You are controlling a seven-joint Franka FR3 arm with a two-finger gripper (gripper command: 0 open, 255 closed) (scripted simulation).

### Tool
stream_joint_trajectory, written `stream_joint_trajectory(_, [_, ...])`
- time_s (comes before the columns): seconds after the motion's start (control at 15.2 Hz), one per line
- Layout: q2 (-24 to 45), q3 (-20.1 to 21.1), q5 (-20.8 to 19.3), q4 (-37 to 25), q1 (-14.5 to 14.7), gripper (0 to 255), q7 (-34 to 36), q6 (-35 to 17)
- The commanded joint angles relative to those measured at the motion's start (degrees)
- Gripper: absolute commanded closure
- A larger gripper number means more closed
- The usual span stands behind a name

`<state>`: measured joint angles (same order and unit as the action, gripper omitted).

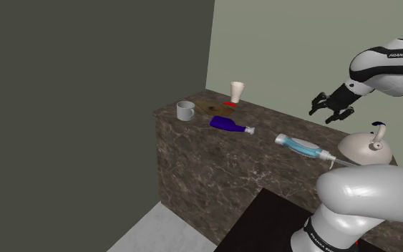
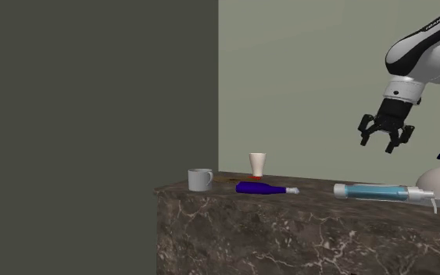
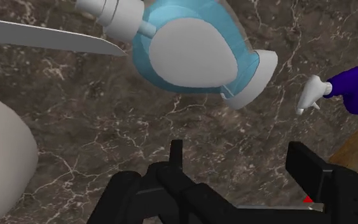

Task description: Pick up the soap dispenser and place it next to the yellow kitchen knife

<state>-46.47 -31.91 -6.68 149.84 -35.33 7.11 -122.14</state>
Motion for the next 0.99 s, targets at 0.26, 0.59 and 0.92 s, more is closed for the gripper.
stream_joint_trajectory(0.26, [0.12,0.18,-12.52,3.72,2.15,0,-18.69,8.4])
stream_joint_trajectory(0.59, [-0.99,0.5,-24.65,8.37,1.88,0,-33.4,12.18])
stream_joint_trajectory(0.92, [0.84,-1.64,-26.69,11.02,1.27,0,-33.09,7.68])
